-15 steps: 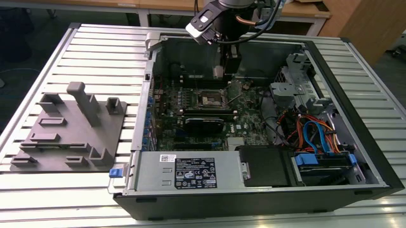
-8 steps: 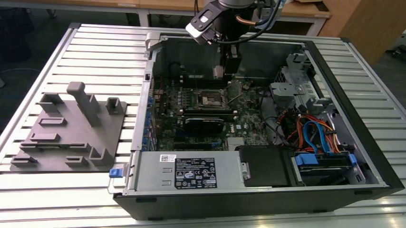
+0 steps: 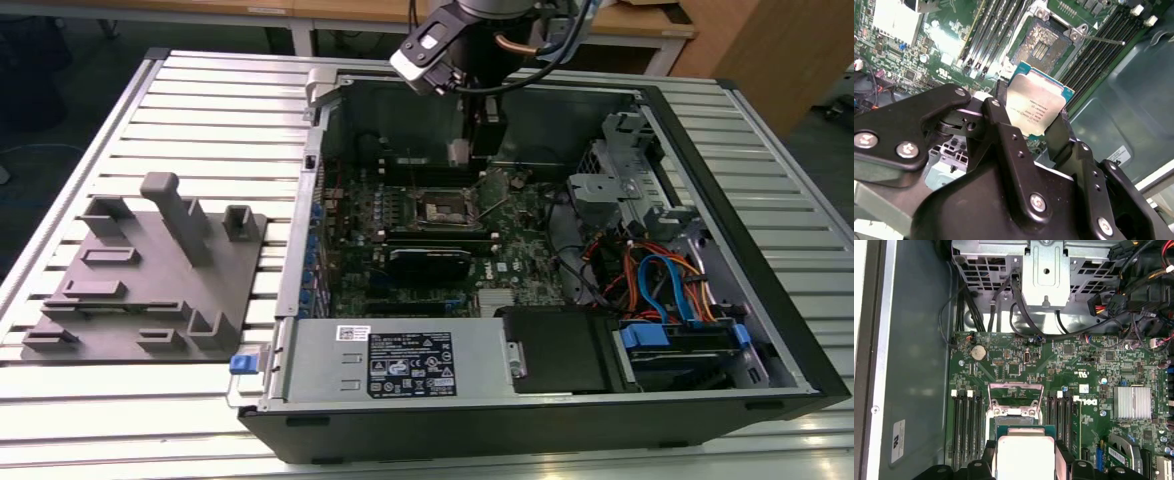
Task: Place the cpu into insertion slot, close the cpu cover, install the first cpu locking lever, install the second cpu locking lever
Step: 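Place the cpu into insertion slot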
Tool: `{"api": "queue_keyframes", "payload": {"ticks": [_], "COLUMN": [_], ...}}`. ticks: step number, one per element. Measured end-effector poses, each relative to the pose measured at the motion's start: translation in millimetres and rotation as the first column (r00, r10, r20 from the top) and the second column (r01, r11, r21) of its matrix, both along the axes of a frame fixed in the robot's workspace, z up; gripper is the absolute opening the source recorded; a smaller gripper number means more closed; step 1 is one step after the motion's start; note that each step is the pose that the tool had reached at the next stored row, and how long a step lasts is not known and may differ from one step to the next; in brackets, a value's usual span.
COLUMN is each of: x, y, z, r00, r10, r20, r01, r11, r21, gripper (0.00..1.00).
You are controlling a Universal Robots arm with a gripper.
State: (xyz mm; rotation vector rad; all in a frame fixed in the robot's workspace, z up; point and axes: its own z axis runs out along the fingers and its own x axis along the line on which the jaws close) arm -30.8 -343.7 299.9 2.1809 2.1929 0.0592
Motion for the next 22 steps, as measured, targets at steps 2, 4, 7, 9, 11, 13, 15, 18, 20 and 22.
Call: {"api": "queue_keyframes", "payload": {"ticks": [2,4,7,9,11,13,15,18,20,22], "x": [-1.4,-3.1,-4.2,-6.0,-9.6,-12.8,-13.4,-13.5,-13.5,-13.5], "y": [0.0,0.0,0.1,0.1,0.1,0.1,0.1,0.1,0.1,0.1], "z": [-3.0,-6.4,-11.8,-15.6,-19.1,-22.8,-26.0,-26.8,-27.1,-27.3], "r00": [1.0,0.9999,0.9998,0.9998,0.9998,0.9998,0.9998,0.9998,0.9998,0.9998], "r10": [0.008,0.017,0.02,0.02,0.02,0.02,0.02,0.02,0.02,0.02], "r20": [-0.0007,-0.001,-0.001,-0.001,-0.0011,-0.001,-0.001,-0.0011,-0.001,-0.001], "r01": [-0.008,-0.017,-0.02,-0.02,-0.02,-0.02,-0.02,-0.02,-0.02,-0.02], "r11": [1.0,0.9999,0.9998,0.9998,0.9998,0.9998,0.9998,0.9998,0.9998,0.9998], "r21": [0.0,0.0,0.0002,0.0002,0.0,0.0002,0.0003,0.0,0.0002,0.0001], "gripper": [0.54,0.54,0.54,0.54,0.54,0.54,0.54,0.54,0.54,0.54]}}
